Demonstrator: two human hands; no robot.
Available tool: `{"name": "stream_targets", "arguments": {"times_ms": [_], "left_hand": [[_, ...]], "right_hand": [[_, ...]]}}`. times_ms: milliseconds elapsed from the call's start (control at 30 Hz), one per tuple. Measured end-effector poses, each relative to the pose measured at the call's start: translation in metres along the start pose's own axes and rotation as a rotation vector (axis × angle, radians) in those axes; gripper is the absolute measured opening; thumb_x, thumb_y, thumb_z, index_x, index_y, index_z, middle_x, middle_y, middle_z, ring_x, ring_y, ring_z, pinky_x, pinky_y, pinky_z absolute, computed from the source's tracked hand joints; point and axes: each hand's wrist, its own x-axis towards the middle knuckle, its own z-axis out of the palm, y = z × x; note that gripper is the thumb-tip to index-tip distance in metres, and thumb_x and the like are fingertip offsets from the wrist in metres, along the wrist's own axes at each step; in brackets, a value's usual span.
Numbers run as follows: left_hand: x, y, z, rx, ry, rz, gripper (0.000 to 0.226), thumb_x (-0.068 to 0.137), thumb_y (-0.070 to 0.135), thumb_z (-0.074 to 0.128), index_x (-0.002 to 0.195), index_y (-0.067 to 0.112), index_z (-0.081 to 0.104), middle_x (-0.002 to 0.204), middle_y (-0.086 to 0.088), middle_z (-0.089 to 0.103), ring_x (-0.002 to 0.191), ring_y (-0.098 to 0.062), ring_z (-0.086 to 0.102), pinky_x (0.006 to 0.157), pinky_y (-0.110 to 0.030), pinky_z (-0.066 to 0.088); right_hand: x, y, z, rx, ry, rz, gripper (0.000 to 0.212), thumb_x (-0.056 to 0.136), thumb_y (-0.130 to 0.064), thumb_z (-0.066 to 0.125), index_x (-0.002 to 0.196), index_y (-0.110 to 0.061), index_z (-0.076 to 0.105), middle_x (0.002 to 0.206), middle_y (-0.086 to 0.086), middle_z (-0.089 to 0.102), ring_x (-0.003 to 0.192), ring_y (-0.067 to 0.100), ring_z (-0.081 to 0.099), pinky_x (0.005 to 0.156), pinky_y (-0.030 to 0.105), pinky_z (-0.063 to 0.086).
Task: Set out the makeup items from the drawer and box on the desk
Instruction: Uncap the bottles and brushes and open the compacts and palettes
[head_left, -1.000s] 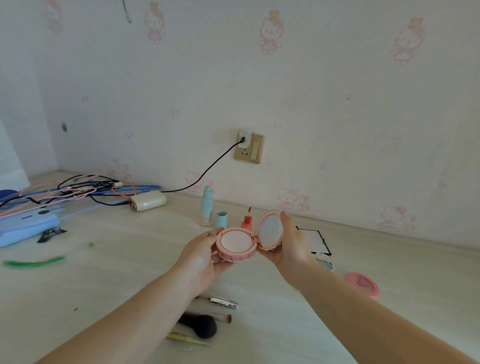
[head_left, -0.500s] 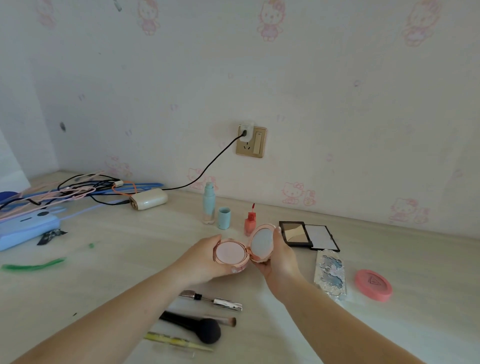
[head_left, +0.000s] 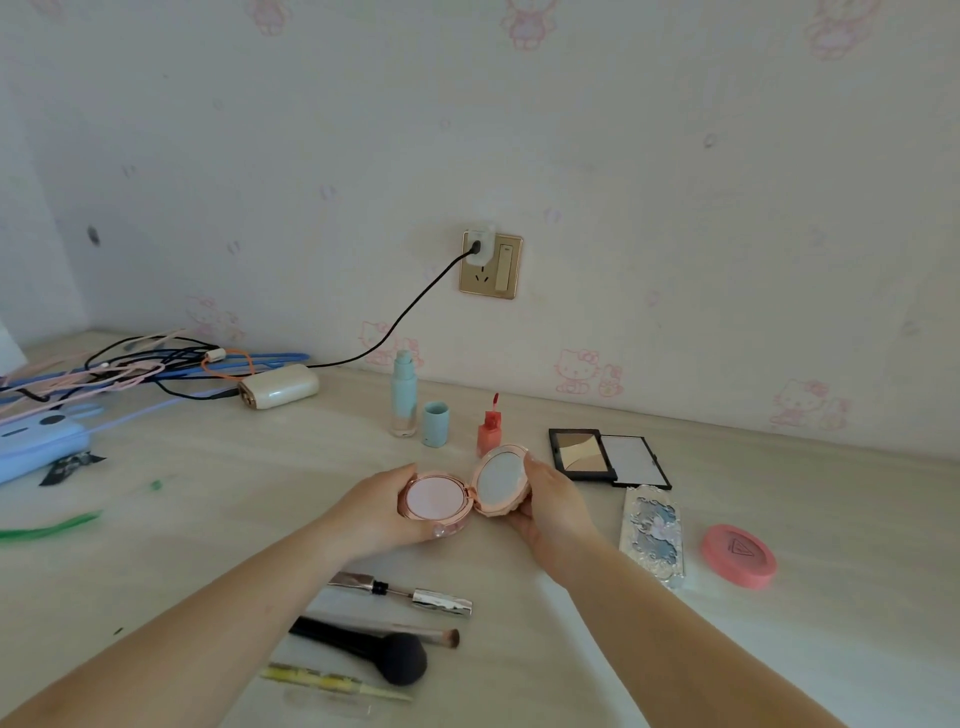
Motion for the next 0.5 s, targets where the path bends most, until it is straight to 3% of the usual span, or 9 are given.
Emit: {"name": "stream_targets", "arguments": {"times_ms": [67, 133, 200, 267, 333, 400, 500], "left_hand": [[0.001, 0.0, 0.0, 0.008, -0.007, -0.022, 0.068, 0.036, 0.068, 0.06, 0.09, 0.027, 0.052, 0.093, 0.011, 0.062, 0.093, -0.015, 0.059, 0.084, -0.027, 0.047], [0.0, 0.0, -0.002, -0.007, -0.051, -0.044, 0.085, 0.039, 0.067, 0.065, 0.108, 0.022, 0.049, 0.108, 0.007, 0.061, 0.103, -0.017, 0.058, 0.094, -0.03, 0.044], [-0.003, 0.002, -0.004, -0.129, -0.077, -0.117, 0.101, 0.055, 0.058, 0.074, 0.139, 0.019, 0.033, 0.132, 0.009, 0.048, 0.123, -0.014, 0.049, 0.106, -0.027, 0.035], [-0.006, 0.005, -0.005, -0.255, -0.057, -0.164, 0.093, 0.078, 0.04, 0.07, 0.15, 0.018, 0.016, 0.149, 0.002, 0.035, 0.135, -0.013, 0.037, 0.107, -0.025, 0.027], [-0.01, 0.009, -0.005, -0.309, 0.034, -0.172, 0.077, 0.085, 0.032, 0.065, 0.148, 0.018, 0.022, 0.148, -0.002, 0.038, 0.134, -0.015, 0.039, 0.099, -0.024, 0.032], [-0.016, 0.017, -0.003, -0.314, 0.194, -0.138, 0.053, 0.087, 0.024, 0.064, 0.135, 0.016, 0.044, 0.13, -0.006, 0.053, 0.12, -0.019, 0.05, 0.083, -0.023, 0.038], [-0.025, 0.035, 0.003, -0.369, 0.316, -0.034, 0.011, 0.087, 0.014, 0.062, 0.095, 0.021, 0.062, 0.093, 0.001, 0.063, 0.09, -0.017, 0.058, 0.065, -0.017, 0.039]], "right_hand": [[-0.003, -0.002, -0.001, 0.014, -0.012, -0.001, 0.03, 0.101, -0.024, 0.036, 0.089, -0.011, 0.06, 0.073, 0.006, 0.061, 0.071, 0.018, 0.061, 0.081, 0.037, 0.054], [-0.008, -0.003, -0.004, 0.021, -0.037, 0.012, 0.027, 0.1, -0.027, 0.038, 0.093, -0.014, 0.061, 0.086, 0.007, 0.067, 0.083, 0.019, 0.065, 0.086, 0.036, 0.054], [-0.016, 0.0, -0.013, -0.043, -0.046, 0.0, 0.025, 0.099, -0.03, 0.04, 0.098, -0.018, 0.062, 0.102, 0.006, 0.068, 0.097, 0.017, 0.064, 0.096, 0.035, 0.049], [-0.029, 0.004, -0.026, -0.132, -0.019, -0.045, 0.028, 0.097, -0.032, 0.044, 0.119, -0.02, 0.057, 0.12, 0.002, 0.063, 0.105, 0.011, 0.06, 0.1, 0.032, 0.045], [-0.045, 0.009, -0.042, -0.216, -0.003, -0.083, 0.046, 0.095, -0.033, 0.049, 0.139, -0.022, 0.041, 0.131, -0.004, 0.054, 0.102, 0.004, 0.058, 0.105, 0.033, 0.041], [-0.061, 0.01, -0.061, -0.285, 0.015, -0.122, 0.049, 0.095, -0.032, 0.05, 0.141, -0.023, 0.038, 0.133, -0.006, 0.052, 0.103, 0.004, 0.057, 0.109, 0.035, 0.037], [-0.074, 0.007, -0.089, -0.346, 0.092, -0.198, 0.035, 0.096, -0.021, 0.049, 0.129, -0.011, 0.049, 0.128, 0.013, 0.056, 0.118, 0.028, 0.053, 0.11, 0.045, 0.034]]}}
